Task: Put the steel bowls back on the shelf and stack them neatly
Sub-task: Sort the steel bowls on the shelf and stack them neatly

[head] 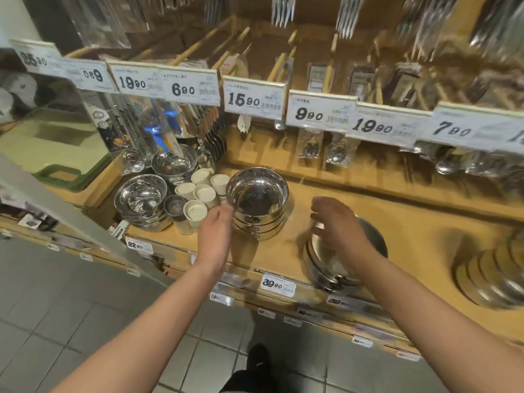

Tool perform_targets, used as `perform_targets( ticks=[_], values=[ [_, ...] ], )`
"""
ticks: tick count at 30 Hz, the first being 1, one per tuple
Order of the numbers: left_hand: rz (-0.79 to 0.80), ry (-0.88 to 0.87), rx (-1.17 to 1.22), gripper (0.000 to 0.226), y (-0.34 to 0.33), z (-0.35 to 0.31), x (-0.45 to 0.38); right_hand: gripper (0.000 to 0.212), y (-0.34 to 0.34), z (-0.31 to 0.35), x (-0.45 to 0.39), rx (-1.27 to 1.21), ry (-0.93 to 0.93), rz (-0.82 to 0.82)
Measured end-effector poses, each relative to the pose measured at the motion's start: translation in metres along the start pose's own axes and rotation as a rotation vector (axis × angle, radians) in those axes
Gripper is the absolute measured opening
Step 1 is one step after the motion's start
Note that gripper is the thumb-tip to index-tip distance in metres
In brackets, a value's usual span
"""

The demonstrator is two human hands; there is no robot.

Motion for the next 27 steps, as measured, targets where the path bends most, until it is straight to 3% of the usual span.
perform_targets(
  ticks=[3, 12, 16, 19, 22, 24, 27],
  values=[
    [0.070, -0.126, -0.049, 0.013, -0.017, 0.009, 0.045, 0.025, 0.026, -0.009, 0.053, 0.200, 0.190, 0.091],
    [0.185, -0.160, -0.195, 0.018, -0.062, 0.050, 0.116, 0.032, 0.099, -0.068, 0.123, 0.143, 0.225, 0.003],
    [0.234, -0.112, -0.252, 0.042, -0.081, 0.066, 0.115, 0.059, 0.123, -0.105, 0.119, 0.147, 0.113, -0.039],
    [0.323, -0.069, -0.231, 0.058, -0.100, 0.080, 0.099, 0.087, 0.124, -0.127, 0.102, 0.120, 0.047, 0.014],
    [0.446, -0.098, -0.244, 0.089, -0.120, 0.089, 0.081, 0.112, 0.115, -0.138, 0.081, 0.044, 0.050, 0.100],
    [0.513, -0.136, -0.259, 0.097, -0.132, 0.092, 0.071, 0.113, 0.108, -0.142, 0.066, -0.015, 0.094, 0.156],
    [0.583, -0.179, -0.231, 0.082, -0.144, 0.093, 0.063, 0.099, 0.103, -0.140, 0.050, -0.103, 0.161, 0.193]
  ],
)
Point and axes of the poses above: each hand's wrist, its own x-axis away from the middle knuckle, its own y-axis out of the back of the hand, z = x × y, the point moved 9 cm from there along -x, towards the middle knuckle, and after that the axes turned 9 degrees about y, right-handed, at the moved point
